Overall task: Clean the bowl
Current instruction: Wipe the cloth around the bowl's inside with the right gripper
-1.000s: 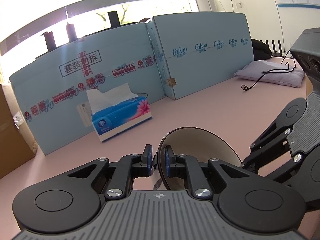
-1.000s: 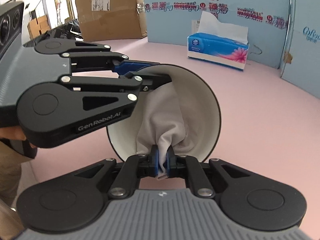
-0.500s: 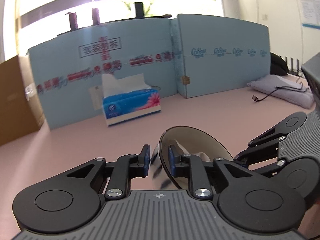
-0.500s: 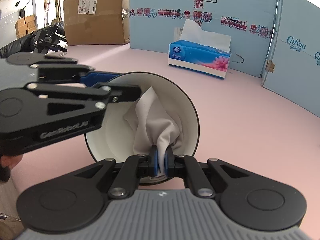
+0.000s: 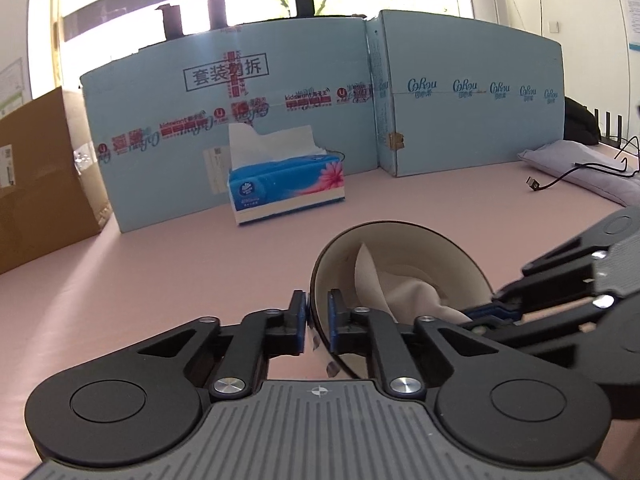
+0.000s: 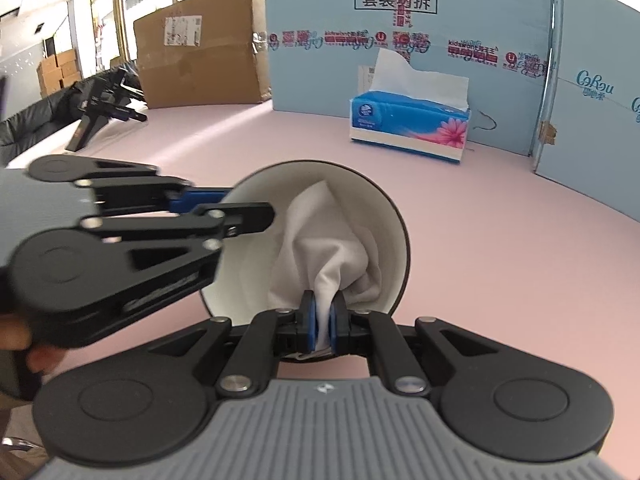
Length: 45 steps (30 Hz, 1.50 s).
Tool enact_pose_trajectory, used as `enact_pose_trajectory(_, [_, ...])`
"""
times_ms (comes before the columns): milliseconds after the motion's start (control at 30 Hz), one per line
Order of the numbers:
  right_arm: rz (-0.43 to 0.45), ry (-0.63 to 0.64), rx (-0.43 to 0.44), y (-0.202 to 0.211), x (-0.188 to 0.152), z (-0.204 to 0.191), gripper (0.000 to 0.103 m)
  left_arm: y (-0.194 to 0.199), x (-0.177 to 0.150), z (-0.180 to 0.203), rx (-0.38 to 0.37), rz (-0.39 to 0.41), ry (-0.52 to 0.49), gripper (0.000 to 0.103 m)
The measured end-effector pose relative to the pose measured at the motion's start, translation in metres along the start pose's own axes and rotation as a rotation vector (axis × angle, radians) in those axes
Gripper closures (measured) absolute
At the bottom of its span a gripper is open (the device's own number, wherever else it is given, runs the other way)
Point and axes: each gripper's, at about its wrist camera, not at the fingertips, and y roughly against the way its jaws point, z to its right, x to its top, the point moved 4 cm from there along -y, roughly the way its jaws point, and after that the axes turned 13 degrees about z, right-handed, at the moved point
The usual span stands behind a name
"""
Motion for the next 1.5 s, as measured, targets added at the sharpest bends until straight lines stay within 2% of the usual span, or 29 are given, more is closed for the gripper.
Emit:
enact_pose_trajectory(133, [0.0,0.004,0.001,0.001,0.001,-0.003,0.096,-0.005,0.008,-0.009,-0.07,-0.004,0.038,0.093])
enact_pose_trajectory(333, [0.0,0.007,0.039,0.001,0.005,-0.007,0.096,-0.011,0.012,-0.011,-0.119,-0.017,0.013,0.093])
enact_pose_trajectory(533, [-0.029,0.0,0.09,-0.005,0.003,-0.012,0.096,-0.014,0.016,0.0,-0.138,0.002,-0.067,0.092])
enact_pose_trajectory(667, [-0.062,-0.001,0.076,-0.008,0.0,-0.006,0.095,-0.012,0.015,0.003,-0.144,0.011,-0.085,0.092])
enact_pose_trajectory(833, [-0.096,0.058,0.046,-0.009,0.0,-0.004,0.095,-0.013,0.016,0.008,-0.145,0.019,-0.126,0.092])
enact_pose_trajectory(1033, [-0.104,0.116,-0.001,-0.008,-0.001,-0.003,0.095,-0.014,0.015,0.01,-0.146,0.028,-0.14,0.092])
enact_pose_trajectory(1367, [-0.052,0.205,-0.115,-0.008,0.0,0.003,0.096,-0.014,0.014,0.013,-0.153,0.044,-0.177,0.092])
enact_pose_trajectory(1500, [-0.001,0.19,-0.144,-0.005,0.009,0.011,0.096,-0.015,0.013,0.013,-0.151,0.042,-0.189,0.093])
